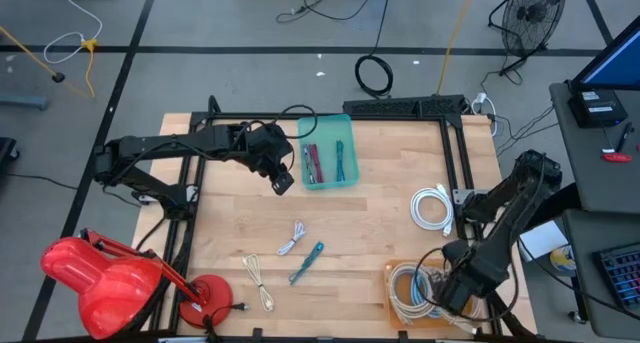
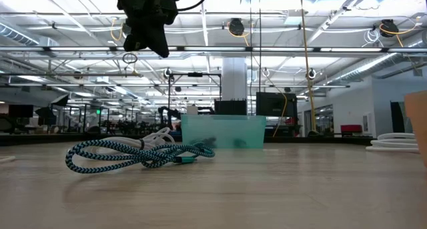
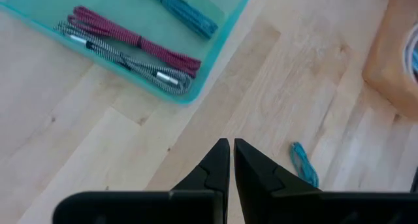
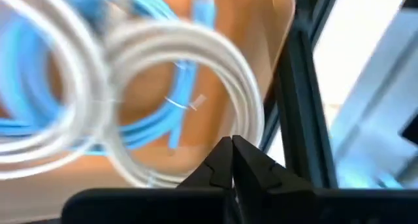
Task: Pick & Place USB Port
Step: Put the white charger cable into the blue bin
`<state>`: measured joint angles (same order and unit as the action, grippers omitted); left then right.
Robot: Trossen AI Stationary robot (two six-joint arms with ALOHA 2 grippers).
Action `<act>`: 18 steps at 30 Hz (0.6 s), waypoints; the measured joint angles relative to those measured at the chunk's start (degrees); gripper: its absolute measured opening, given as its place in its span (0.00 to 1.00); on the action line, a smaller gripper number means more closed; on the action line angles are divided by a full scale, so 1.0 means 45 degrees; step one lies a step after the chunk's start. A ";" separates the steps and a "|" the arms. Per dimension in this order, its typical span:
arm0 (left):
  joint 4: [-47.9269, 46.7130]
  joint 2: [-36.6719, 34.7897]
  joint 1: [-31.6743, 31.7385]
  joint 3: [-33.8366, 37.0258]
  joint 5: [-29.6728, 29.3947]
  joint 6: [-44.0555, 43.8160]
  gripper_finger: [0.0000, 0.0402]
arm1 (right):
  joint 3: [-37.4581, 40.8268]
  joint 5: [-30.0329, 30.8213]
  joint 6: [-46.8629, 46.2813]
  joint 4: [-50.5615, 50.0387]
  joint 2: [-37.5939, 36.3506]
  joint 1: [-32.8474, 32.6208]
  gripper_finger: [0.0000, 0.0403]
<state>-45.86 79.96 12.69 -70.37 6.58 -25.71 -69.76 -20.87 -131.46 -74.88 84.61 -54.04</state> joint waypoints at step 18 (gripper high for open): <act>0.2327 0.0000 -0.4097 0.0005 0.1601 -0.3899 0.06 | -0.0062 1.0304 0.7313 0.2087 -0.2942 0.3372 0.00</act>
<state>-35.38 79.96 -5.75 -70.35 13.79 -43.25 -70.04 25.50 -98.56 -65.48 71.37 -38.86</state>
